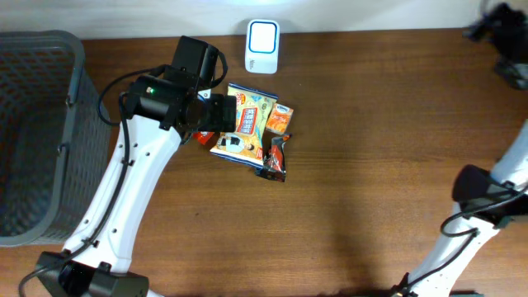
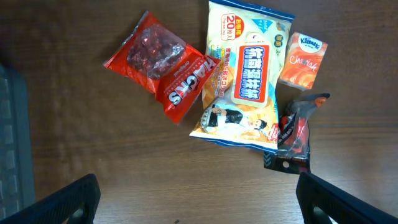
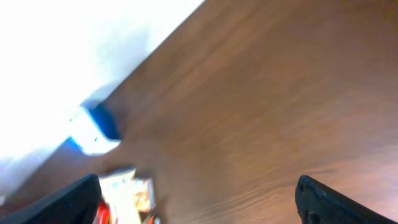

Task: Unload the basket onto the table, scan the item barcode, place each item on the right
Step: 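Reach the right gripper toward the snack pile beside the left gripper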

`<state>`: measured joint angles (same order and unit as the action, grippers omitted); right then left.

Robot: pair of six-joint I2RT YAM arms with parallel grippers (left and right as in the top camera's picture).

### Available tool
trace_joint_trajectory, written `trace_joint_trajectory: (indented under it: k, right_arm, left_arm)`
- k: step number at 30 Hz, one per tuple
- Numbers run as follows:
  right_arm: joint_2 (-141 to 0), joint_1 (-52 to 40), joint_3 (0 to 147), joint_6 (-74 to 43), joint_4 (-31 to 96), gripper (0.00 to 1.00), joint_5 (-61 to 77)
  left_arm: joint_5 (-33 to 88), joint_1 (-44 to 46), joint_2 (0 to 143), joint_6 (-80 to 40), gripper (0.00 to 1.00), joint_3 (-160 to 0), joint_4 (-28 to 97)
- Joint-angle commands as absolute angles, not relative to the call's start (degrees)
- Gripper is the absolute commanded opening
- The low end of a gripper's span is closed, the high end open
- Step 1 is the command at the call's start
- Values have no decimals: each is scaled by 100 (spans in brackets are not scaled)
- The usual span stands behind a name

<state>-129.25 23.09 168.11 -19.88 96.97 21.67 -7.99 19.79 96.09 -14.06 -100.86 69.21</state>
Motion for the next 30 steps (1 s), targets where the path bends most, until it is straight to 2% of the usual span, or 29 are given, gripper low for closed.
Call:
trace_joint_trajectory:
  k: [1, 7, 19, 30]
  right_arm:
    - [-12676, 1649, 16730, -1859, 9734, 99, 2296]
    - [-12269, 961, 15976, -1820, 9734, 99, 1879]
    - [-10075, 899, 13176, -1350, 9717, 99, 1514]
    - [-9891, 895, 11356, -1223, 9314, 99, 1675]
  left_arm:
    - [-840, 1970, 9642, -1317, 99, -10125, 6914]
    - [-840, 1970, 9642, -1315, 99, -10125, 6914]
    - [-840, 1970, 9642, -1315, 99, -10125, 6914]
    - [-840, 1970, 9642, -1317, 99, -10125, 6914]
